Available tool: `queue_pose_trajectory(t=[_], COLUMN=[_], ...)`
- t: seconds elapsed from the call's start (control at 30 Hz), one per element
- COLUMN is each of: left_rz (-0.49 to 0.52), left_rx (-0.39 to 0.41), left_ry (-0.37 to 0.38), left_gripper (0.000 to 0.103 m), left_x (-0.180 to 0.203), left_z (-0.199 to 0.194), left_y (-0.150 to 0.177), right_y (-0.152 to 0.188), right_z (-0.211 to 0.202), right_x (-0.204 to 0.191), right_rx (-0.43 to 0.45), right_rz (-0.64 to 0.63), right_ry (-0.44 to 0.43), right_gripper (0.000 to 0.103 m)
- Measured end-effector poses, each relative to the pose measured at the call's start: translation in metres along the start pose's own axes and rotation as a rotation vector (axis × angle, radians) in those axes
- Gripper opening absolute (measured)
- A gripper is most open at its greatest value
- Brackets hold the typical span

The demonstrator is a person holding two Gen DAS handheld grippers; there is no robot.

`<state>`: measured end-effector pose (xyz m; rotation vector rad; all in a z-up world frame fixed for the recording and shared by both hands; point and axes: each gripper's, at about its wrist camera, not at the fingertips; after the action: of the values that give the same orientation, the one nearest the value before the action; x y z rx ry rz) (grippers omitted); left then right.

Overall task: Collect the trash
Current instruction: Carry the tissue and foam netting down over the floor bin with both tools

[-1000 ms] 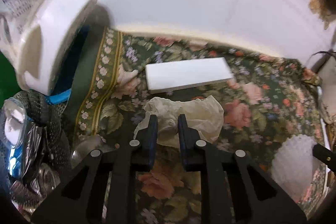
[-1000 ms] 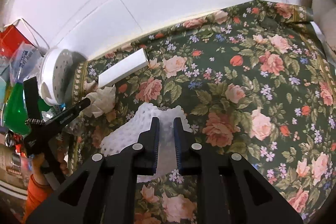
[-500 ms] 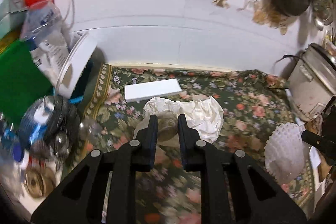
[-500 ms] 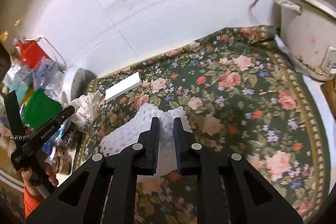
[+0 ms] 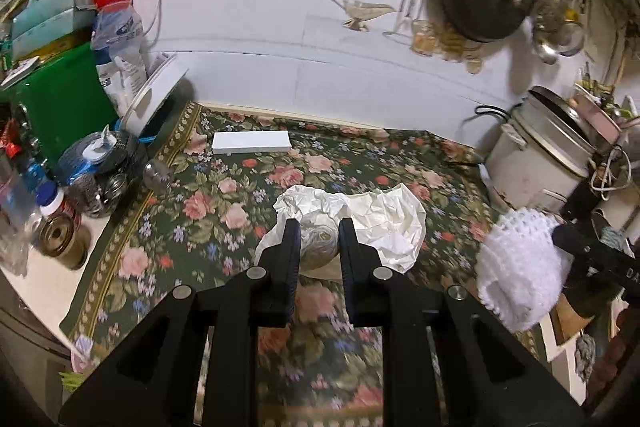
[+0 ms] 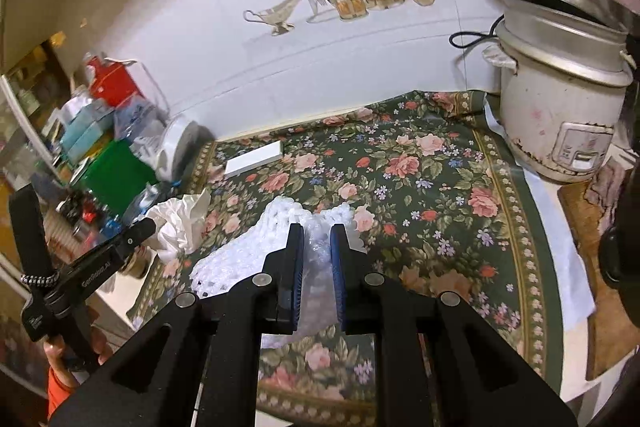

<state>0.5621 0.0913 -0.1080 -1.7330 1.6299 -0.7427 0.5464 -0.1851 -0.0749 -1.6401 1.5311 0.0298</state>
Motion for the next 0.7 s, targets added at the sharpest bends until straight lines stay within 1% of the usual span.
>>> queue_pose_trajectory(t=[0.17, 0.33, 0.47, 0.57, 0.7], left_rz=[0.016, 0.026, 0.047, 0.079, 0.106], left_rx=[0.004, -0.004, -0.015, -0.038, -0.075], left_ry=[0.023, 0.066, 0.113, 0.129, 0.148], left_gripper=[0.018, 0.018, 0.018, 0.018, 0.018], left_x=[0.01, 0.007, -0.002, -0.01, -0.019], left_z=[-0.033, -0.06, -0.083, -0.099, -0.119], left_y=[0.018, 0.044, 0.071, 0.094, 0.129], right_y=[0.018, 0.05, 0.081, 0.11, 0.154], right_z=[-0.023, -0.045, -0.056, -0.063, -0.064], right_x=[-0.007, -0.021, -0.03, -0.037, -0.046], right_rx=[0.019, 0.035, 0.043, 0.042, 0.018], right_rz=[0.004, 0.017, 0.048, 0.079, 0.113], right_ry=[-0.016, 0.013, 0.047, 0.066, 0.09], right_gripper=[0.012, 0.012, 0.012, 0.012, 0.012])
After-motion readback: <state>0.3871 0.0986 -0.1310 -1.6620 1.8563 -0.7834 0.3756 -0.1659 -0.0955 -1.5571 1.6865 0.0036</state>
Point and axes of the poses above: each gripper's, at about its wrist camera, not at the fingertips, and z roughly the way its jaws point, x to its right, y to its underside, and after that the axes turned 14 degrees about z, right-handed
